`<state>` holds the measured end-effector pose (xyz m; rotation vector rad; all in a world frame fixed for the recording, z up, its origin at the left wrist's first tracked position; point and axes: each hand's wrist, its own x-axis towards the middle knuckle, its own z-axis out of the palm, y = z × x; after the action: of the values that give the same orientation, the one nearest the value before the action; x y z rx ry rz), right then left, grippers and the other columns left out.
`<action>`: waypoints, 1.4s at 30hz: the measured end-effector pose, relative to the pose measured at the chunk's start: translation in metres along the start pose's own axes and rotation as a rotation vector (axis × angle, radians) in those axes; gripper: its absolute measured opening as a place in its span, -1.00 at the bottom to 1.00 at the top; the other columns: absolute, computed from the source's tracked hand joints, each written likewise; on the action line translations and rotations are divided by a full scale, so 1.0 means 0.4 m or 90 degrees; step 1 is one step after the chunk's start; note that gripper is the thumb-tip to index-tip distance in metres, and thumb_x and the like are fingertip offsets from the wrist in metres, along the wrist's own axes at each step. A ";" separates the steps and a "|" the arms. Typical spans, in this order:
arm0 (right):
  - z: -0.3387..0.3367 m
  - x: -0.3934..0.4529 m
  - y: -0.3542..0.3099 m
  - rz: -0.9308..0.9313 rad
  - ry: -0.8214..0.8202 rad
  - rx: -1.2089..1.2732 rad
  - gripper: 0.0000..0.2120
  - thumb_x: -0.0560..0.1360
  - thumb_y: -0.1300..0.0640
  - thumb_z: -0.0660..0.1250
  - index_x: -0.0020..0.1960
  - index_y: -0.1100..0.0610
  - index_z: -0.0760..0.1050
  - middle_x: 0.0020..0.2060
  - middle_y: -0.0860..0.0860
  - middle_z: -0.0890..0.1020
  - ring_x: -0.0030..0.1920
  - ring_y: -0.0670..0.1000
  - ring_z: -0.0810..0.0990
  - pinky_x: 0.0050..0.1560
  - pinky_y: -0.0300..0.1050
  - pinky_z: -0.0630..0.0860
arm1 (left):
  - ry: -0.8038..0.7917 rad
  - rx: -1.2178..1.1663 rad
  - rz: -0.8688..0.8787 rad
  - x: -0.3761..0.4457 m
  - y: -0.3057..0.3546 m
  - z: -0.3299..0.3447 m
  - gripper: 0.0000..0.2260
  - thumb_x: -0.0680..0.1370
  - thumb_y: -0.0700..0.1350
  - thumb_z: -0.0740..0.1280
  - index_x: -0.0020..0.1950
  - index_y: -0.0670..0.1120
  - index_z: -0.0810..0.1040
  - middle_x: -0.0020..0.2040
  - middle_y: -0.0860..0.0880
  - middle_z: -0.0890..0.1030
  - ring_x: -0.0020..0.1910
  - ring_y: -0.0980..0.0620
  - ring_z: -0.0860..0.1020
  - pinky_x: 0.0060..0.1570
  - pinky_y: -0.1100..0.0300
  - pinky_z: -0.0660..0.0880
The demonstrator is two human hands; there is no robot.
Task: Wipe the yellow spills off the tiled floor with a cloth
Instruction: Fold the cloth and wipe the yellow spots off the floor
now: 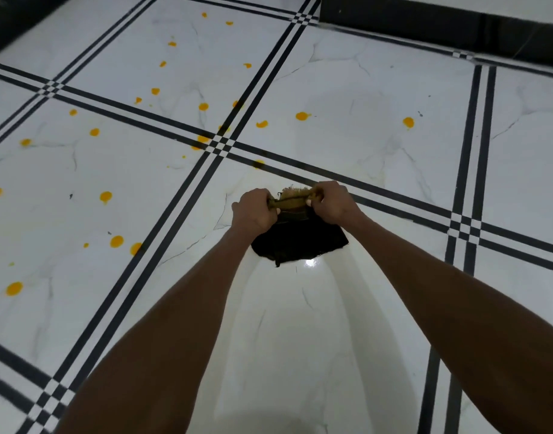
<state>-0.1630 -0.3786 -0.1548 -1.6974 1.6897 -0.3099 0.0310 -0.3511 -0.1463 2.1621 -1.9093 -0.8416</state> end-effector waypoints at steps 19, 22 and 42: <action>-0.087 -0.035 -0.064 -0.145 -0.146 -0.227 -0.78 0.57 0.30 0.31 0.07 0.06 0.66 0.03 0.03 0.67 0.06 0.09 0.66 -0.04 -0.09 0.58 | 0.053 -0.058 0.147 -0.103 -0.113 -0.056 -0.79 0.51 -0.33 0.44 0.08 -0.09 0.65 0.08 -0.08 0.66 0.09 -0.11 0.59 0.06 0.06 0.47; -0.048 0.009 -0.126 -0.186 -0.101 -0.232 -0.73 0.64 0.14 0.30 0.31 0.11 0.58 0.24 0.11 0.60 0.27 0.14 0.57 0.18 0.01 0.55 | 0.102 -0.027 0.113 -0.084 -0.109 -0.074 -0.83 0.52 -0.27 0.41 0.11 -0.16 0.61 0.10 -0.14 0.61 0.10 -0.15 0.56 0.03 0.01 0.53; 0.118 0.379 -0.133 -0.327 0.062 -0.366 -0.36 0.72 -0.16 -0.16 0.69 0.13 0.11 0.69 0.12 0.13 0.70 0.18 0.03 0.63 0.39 -0.02 | 0.265 0.067 0.008 0.056 -0.243 0.070 -0.47 0.76 0.00 0.00 0.72 -0.11 0.03 0.74 -0.07 0.02 0.72 -0.01 -0.07 0.69 -0.14 -0.02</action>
<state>-0.0748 -0.5129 -0.2020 -2.5841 1.4657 -0.1434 0.1029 -0.3472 -0.2208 2.1648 -1.7816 -0.2602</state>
